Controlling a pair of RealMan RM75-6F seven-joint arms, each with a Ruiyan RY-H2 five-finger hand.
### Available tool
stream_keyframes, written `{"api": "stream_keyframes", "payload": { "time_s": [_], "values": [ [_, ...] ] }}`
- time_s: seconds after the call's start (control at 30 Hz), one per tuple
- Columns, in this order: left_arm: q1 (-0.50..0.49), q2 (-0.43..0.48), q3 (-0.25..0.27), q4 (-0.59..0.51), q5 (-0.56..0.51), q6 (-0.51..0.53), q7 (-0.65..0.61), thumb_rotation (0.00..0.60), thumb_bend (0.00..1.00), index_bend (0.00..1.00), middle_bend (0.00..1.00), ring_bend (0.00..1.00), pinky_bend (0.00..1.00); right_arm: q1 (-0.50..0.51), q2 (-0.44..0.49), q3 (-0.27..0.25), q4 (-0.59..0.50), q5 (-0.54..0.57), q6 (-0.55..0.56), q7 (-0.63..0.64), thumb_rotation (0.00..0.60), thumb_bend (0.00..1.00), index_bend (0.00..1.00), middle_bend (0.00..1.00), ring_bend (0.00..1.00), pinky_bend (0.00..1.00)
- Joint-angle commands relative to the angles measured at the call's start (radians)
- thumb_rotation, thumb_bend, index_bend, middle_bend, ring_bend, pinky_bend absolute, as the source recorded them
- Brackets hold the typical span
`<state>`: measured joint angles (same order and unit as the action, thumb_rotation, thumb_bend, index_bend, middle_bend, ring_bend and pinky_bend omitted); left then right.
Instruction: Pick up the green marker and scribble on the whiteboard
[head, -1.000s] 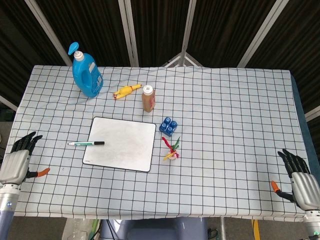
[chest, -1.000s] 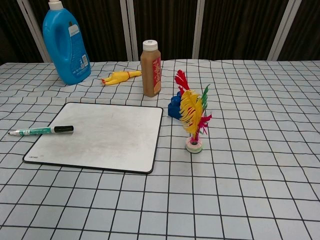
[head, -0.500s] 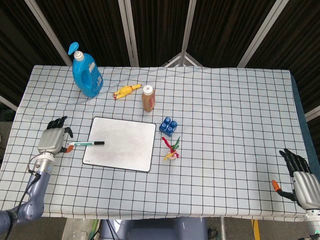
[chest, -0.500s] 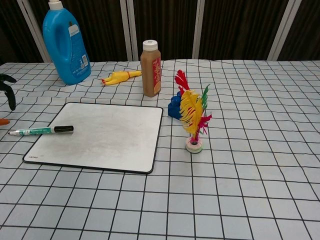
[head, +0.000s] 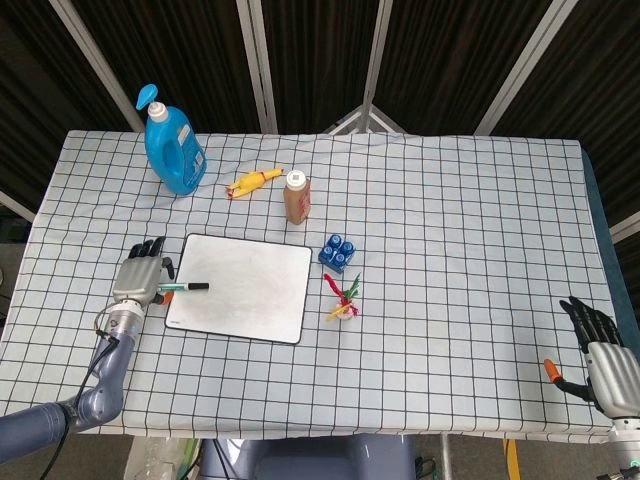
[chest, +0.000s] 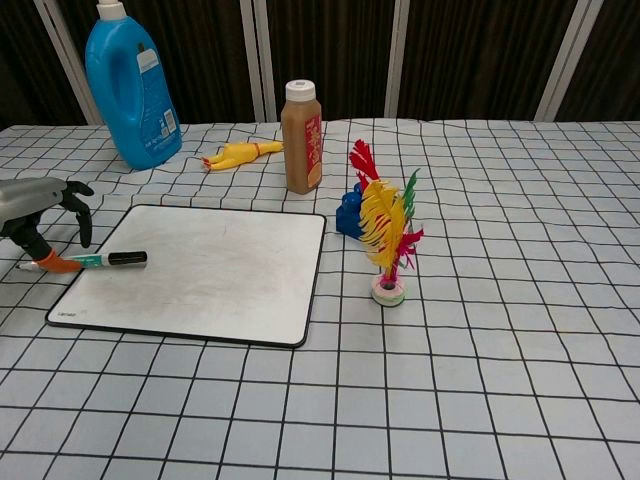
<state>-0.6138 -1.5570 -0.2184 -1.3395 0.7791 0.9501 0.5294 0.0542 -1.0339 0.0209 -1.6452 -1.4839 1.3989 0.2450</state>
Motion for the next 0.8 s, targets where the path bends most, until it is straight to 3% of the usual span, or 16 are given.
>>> {"api": "stream_keyframes", "payload": {
  "time_s": [0.03, 0.5, 0.8],
  "values": [
    [-0.006, -0.009, 0.004, 0.007, -0.004, -0.001, -0.001, 0.6, 0.43, 0.49, 0.01, 0.0, 0.0, -0.001, 0.001, 0.001, -0.001, 0.001, 0.001, 0.002, 0.6, 0.35, 0.0, 0.0, 0.0, 0.0],
    [-0.026, -0.032, 0.013, 0.04, -0.03, -0.01, -0.004, 0.6, 0.44, 0.5, 0.01, 0.0, 0.0, -0.002, 0.001, -0.001, -0.001, -0.001, 0.001, 0.012, 0.6, 0.35, 0.0, 0.0, 0.0, 0.0],
    [-0.023, -0.047, -0.008, 0.022, -0.009, 0.021, -0.068, 0.6, 0.57, 0.65, 0.1, 0.0, 0.0, -0.004, 0.0, 0.0, 0.0, -0.002, 0.005, 0.013, 0.6, 0.35, 0.0, 0.0, 0.0, 0.0]
  ]
}}
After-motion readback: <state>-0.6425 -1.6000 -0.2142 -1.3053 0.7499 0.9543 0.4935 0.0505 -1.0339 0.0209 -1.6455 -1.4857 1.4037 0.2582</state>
